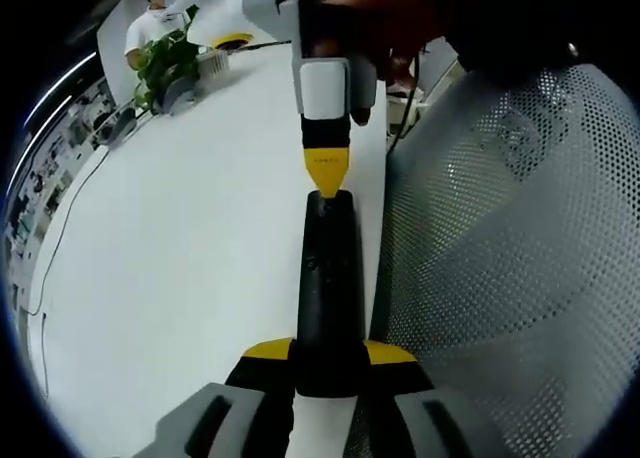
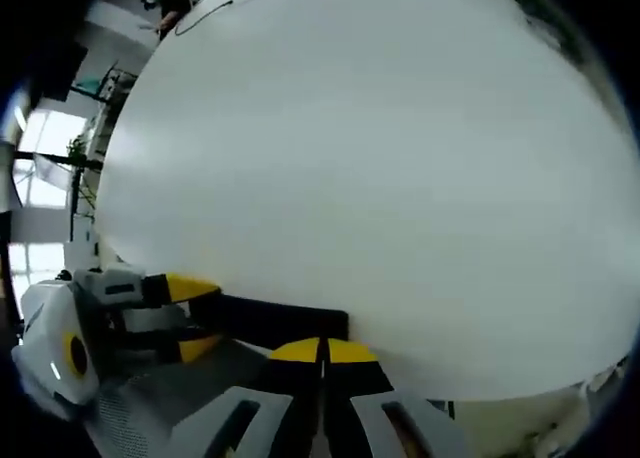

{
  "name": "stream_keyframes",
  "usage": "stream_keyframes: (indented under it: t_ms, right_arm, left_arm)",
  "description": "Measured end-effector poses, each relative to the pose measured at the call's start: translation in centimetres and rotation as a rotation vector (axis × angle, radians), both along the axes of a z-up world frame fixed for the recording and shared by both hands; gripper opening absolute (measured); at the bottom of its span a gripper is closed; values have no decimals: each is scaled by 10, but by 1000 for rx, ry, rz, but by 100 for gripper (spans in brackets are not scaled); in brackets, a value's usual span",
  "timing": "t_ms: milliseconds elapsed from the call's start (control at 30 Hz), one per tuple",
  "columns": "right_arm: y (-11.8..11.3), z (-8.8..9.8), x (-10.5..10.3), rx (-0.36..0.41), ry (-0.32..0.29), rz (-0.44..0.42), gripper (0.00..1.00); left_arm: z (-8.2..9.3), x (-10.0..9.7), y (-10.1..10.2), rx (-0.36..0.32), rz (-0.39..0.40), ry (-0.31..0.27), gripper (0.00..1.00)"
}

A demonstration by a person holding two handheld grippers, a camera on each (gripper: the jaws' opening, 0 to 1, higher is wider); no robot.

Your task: Press the specified remote control buttons in sequence, fully releasing each button before pressing the next.

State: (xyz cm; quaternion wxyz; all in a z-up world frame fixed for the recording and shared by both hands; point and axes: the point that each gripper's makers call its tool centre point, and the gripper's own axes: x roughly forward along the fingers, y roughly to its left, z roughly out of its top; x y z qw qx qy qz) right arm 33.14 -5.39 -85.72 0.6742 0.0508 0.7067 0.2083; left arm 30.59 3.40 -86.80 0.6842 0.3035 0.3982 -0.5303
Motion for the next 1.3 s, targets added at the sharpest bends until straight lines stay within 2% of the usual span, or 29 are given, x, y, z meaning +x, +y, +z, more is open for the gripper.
stream_keyframes:
  t_ms: [167,1000,1300]
  right_arm:
    - [7,2,-2,42,17,-13,0]
    - [10,-3,-3,29,17,50,0]
    - [9,-4,-2,40,27,43,0]
  left_arm:
    - [0,0,0,-7,4,-1,25]
    - [-1,0,0,-18,2,4,25]
    - [-1,1,1,-15,-3,3,25]
